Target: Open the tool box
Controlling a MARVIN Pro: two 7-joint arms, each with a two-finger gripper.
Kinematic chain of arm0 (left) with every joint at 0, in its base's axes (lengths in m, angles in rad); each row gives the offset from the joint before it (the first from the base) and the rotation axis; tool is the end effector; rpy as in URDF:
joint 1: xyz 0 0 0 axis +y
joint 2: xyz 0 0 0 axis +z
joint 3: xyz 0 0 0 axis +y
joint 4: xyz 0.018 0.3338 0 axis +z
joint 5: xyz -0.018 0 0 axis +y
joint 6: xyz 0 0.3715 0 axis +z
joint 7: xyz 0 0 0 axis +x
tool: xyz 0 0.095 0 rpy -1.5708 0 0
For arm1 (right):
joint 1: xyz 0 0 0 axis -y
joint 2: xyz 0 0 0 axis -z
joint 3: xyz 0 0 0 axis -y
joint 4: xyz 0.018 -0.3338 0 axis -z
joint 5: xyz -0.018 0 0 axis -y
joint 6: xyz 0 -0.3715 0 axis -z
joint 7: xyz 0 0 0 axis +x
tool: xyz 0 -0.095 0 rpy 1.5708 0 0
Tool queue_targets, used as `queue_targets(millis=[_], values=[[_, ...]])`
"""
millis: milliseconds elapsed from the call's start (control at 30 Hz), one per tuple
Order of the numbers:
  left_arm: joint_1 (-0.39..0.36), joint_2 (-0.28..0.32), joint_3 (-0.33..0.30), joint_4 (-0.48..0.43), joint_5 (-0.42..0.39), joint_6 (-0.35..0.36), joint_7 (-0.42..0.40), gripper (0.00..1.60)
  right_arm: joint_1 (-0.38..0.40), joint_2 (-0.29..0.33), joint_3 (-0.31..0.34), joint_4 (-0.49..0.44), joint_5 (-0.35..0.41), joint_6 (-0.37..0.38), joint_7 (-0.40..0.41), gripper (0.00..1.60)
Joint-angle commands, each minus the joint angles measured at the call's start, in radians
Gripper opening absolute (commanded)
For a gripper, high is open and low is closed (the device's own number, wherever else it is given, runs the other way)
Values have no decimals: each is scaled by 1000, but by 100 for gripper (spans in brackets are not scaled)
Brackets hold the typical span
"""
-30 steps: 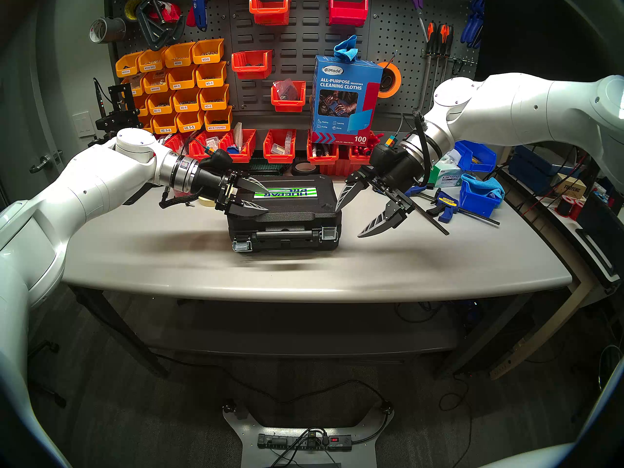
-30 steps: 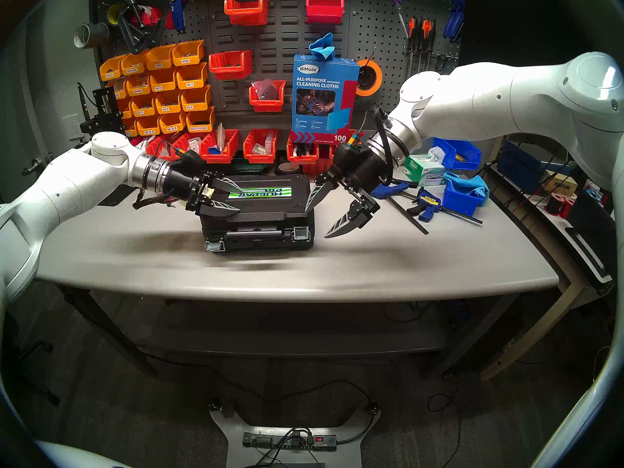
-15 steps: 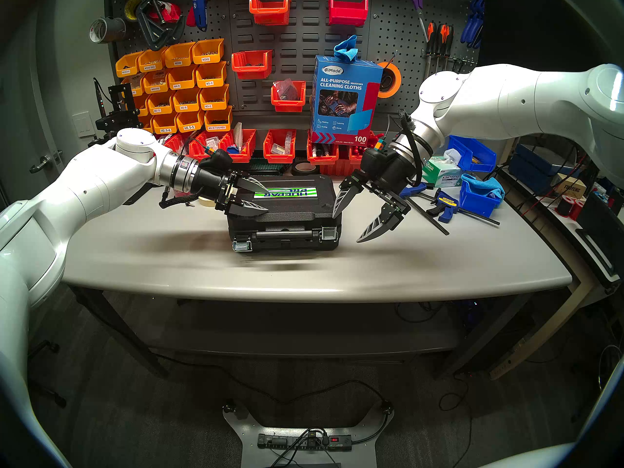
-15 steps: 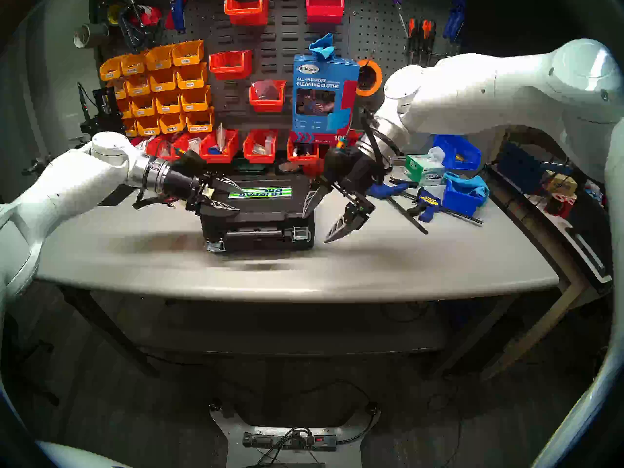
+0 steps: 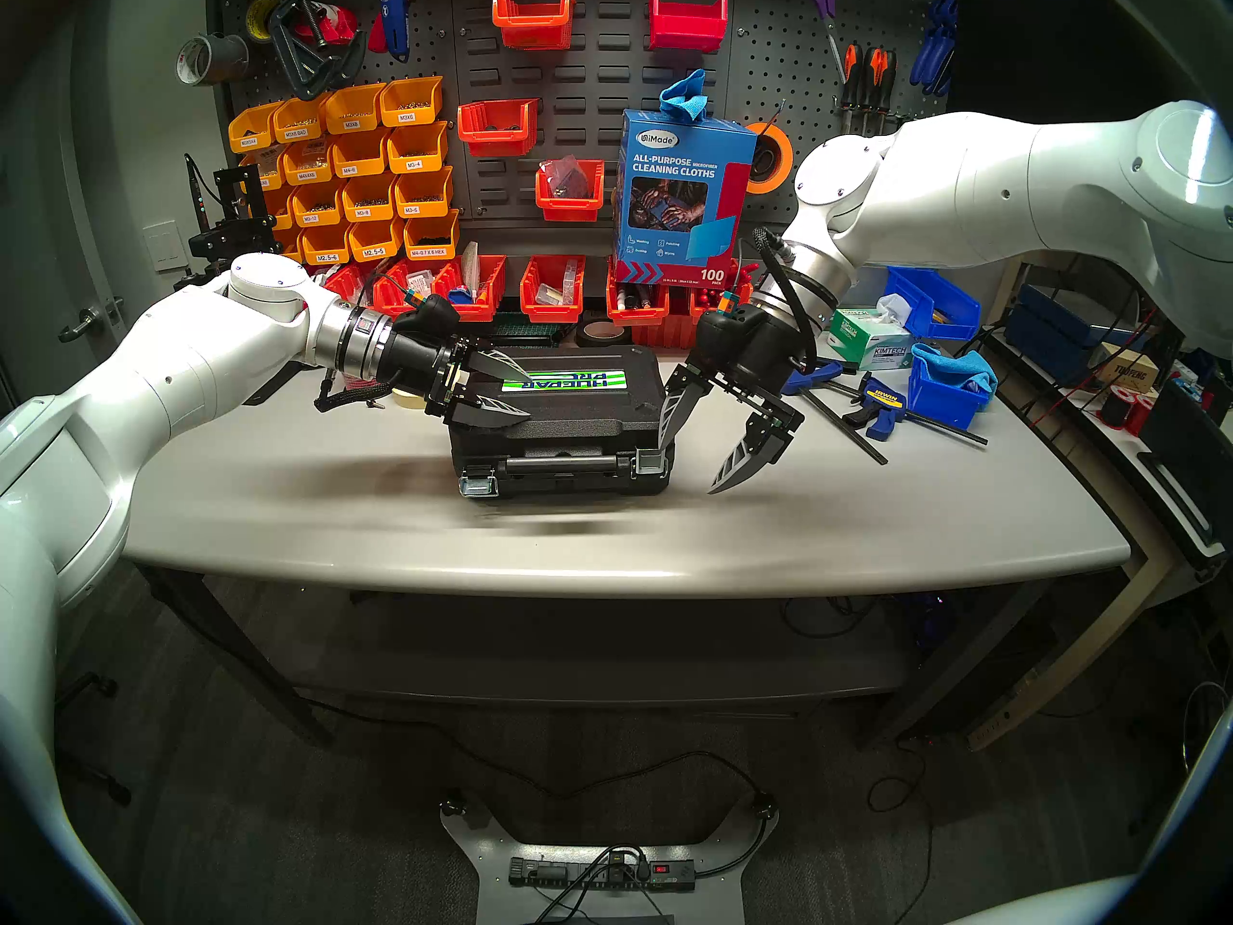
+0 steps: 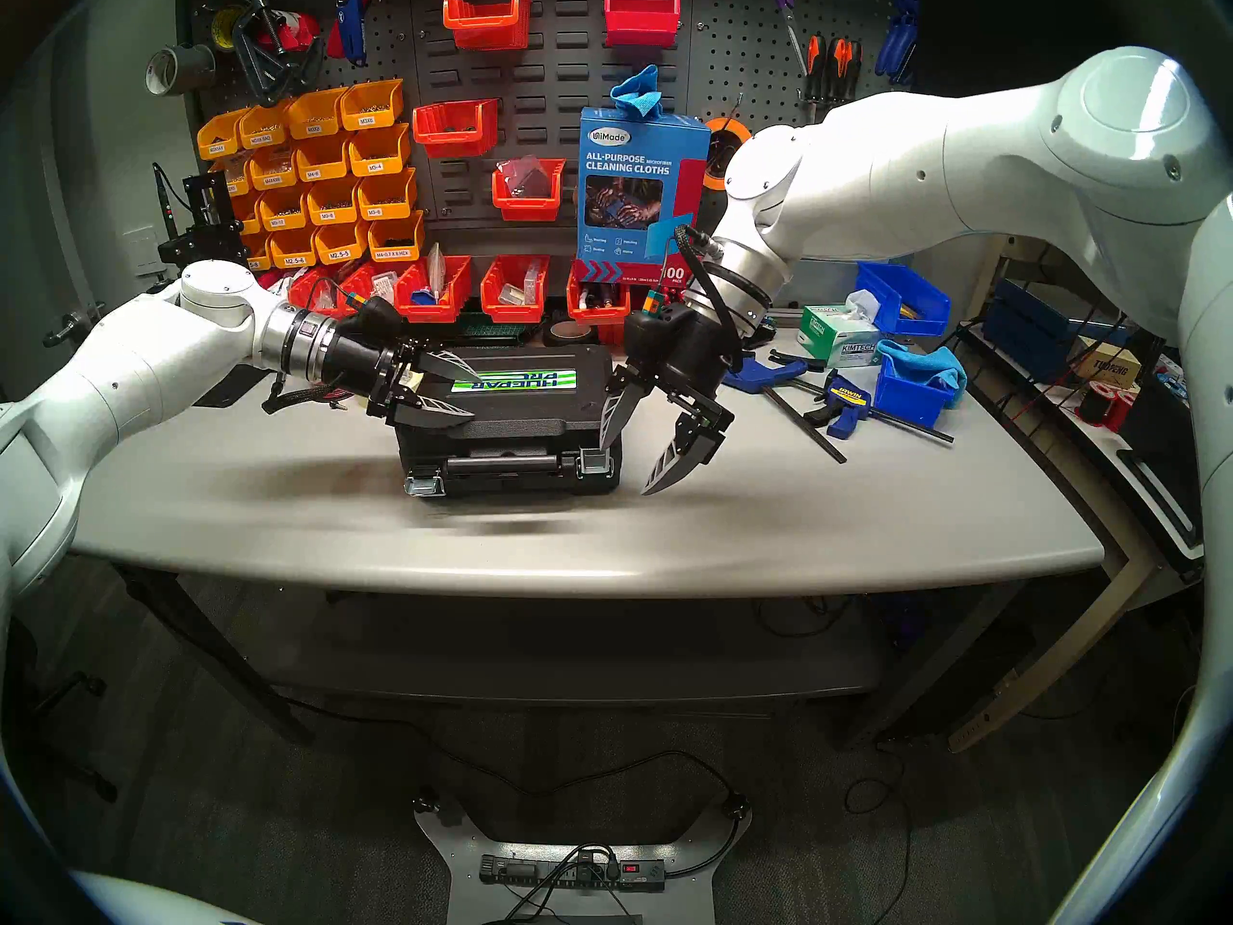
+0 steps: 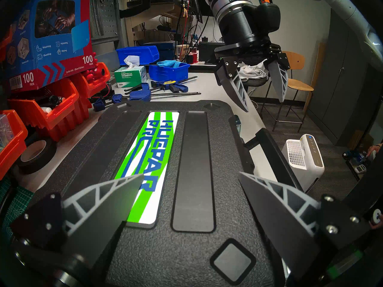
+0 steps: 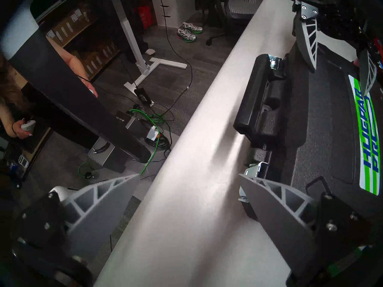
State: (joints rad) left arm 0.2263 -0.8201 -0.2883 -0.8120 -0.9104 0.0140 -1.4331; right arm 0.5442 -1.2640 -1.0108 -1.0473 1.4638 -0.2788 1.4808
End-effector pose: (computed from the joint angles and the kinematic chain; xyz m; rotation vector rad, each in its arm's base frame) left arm 0.6312 0.1330 -0.1043 1.6073 -1.4949 1.0382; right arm 0.5953 0.0505 -0.0259 -1.3417 -2.1791 -0.3178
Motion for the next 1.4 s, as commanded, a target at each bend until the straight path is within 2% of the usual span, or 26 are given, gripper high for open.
queue_targets(millis=[0,433,767,1367], values=[[2,-2,0,1,0,-2,1,160,35,-28,13,-23,-3,27,-64,160],[2,-2,-1,2,1,-2,1,160,82,-77,-6,-87,-59,92,-185,160],[3,-3,-3,2,2,-2,0,160,130,-55,-27,-138,-70,129,-226,160],[4,-3,-5,2,4,-1,0,160,168,-36,-37,-158,-71,131,-279,160]])
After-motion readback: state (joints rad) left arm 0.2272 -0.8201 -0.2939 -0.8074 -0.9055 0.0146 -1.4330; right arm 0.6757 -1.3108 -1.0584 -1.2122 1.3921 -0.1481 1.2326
